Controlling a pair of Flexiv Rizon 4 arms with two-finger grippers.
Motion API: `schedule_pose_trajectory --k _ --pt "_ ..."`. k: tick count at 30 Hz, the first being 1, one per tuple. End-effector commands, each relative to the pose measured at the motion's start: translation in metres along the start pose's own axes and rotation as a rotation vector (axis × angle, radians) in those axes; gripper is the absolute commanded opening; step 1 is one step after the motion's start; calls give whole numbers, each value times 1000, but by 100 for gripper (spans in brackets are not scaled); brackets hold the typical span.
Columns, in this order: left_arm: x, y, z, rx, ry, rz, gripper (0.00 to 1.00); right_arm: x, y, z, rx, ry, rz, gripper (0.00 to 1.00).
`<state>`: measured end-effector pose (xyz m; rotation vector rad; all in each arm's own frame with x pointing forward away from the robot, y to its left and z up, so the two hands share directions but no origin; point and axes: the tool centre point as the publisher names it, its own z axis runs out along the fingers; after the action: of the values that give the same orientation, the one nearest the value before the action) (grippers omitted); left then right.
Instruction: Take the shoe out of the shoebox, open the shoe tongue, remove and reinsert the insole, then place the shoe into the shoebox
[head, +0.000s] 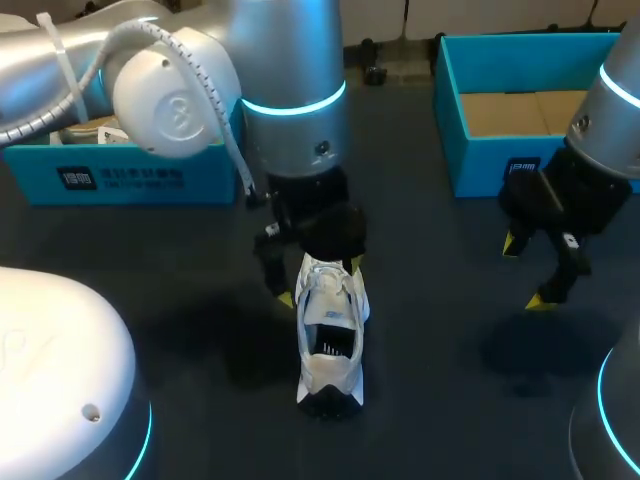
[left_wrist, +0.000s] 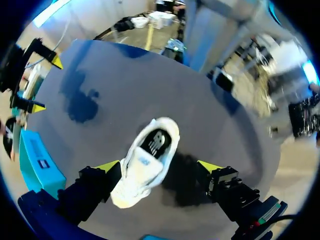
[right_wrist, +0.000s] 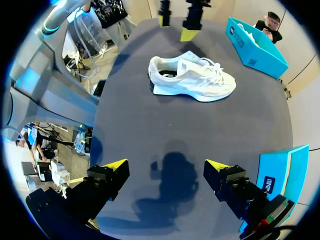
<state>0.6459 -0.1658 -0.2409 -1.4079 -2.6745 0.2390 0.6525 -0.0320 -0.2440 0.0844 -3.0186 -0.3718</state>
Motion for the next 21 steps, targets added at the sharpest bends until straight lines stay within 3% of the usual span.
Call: schedule_pose_trajectory --k 1,3,5,6,16,21 --pt "10 -15 -2 7 25 -302 100 -1 1 1 3 1 1 100" --pt "13 -20 2 8 -2 -543 100 -1 1 1 3 1 1 100" --pt "18 -22 9 69 15 -647 100 -1 1 1 3 1 1 100" --pt "20 -25 12 18 -6 -645 100 -1 1 1 3 1 1 100" --pt "20 -25 12 18 -6 -645 100 -1 1 1 3 1 1 100" --pt "24 -32 35 -67 -70 -834 100 -1 1 1 3 1 1 100"
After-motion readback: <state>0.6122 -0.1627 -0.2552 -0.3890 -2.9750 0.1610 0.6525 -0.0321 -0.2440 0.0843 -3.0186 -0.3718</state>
